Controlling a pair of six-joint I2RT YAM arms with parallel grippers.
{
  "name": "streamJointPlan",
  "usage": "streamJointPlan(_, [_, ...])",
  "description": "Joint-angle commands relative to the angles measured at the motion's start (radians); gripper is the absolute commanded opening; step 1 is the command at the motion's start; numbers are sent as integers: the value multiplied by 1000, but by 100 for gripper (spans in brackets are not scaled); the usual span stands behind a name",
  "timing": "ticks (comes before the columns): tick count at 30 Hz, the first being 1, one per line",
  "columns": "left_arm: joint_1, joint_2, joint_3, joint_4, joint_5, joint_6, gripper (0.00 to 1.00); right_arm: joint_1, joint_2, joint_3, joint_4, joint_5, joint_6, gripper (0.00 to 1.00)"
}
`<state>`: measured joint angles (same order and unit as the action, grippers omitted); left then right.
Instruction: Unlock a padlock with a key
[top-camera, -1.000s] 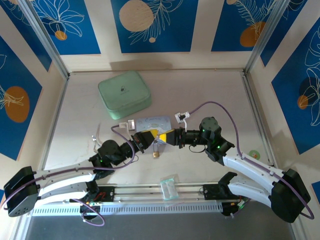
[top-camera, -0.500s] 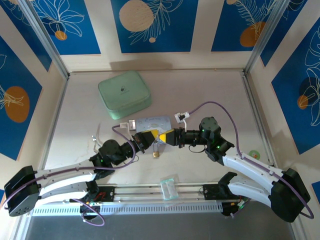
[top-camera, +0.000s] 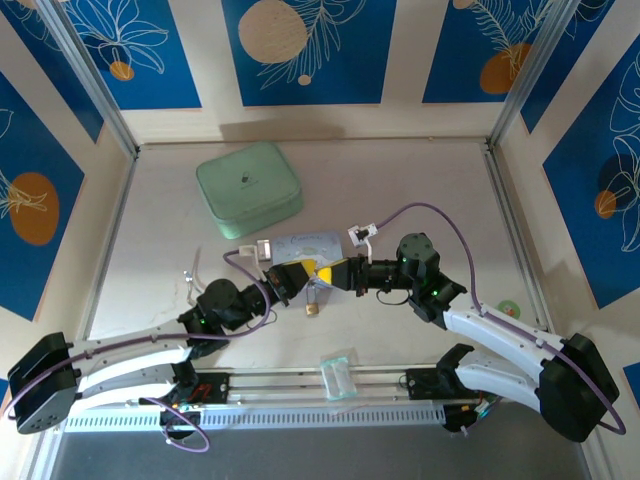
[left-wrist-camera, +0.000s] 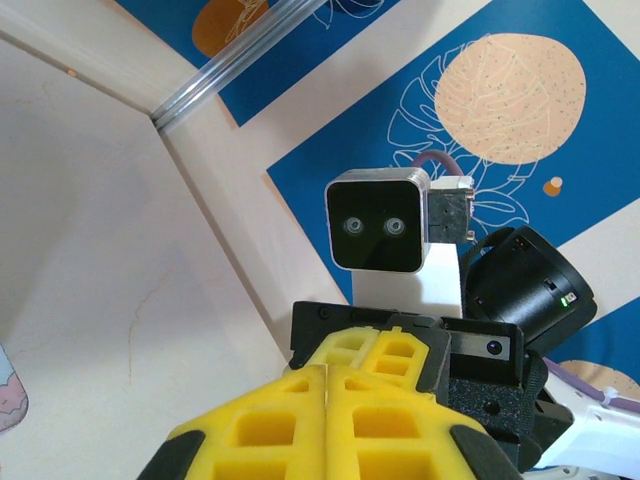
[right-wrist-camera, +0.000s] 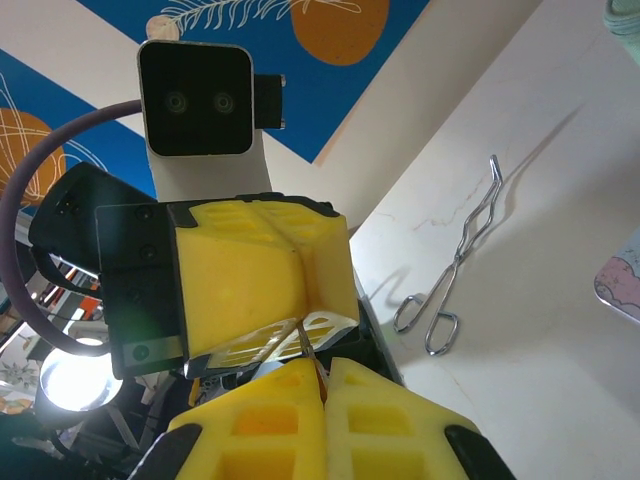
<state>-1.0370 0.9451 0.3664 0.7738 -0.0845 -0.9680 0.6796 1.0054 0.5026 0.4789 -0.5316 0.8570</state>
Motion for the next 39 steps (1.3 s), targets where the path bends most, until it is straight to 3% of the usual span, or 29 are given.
streamJointPlan(1, [2, -24, -6, -10, -20, 7, 0, 6, -2, 9, -6, -16, -17, 0])
streamJointPlan(3, [1, -28, -6, -26, -31, 8, 0, 6, -3, 8, -18, -13, -16, 0])
streamJointPlan(9, [2, -58, -11, -98, -81, 17, 58, 3, -13, -5, -74, 17, -25, 0])
streamJointPlan(14, [2, -113, 23, -318, -167, 21, 100, -5, -38, -25, -139, 73, -38, 0])
streamJointPlan(19, [2, -145, 110, -668, -270, -7, 100, -15, -43, -16, -249, 136, -53, 0])
streamJointPlan(22, [2, -116, 155, -779, -249, -11, 100, -20, -44, -24, -280, 166, -56, 0])
streamJointPlan(34, [-4, 164, 181, -815, -138, 18, 69, -28, -41, -66, -346, 227, -79, 0])
streamJointPlan(39, [-26, 275, 193, -787, -194, 43, 60, -29, -61, -103, -349, 271, -72, 0])
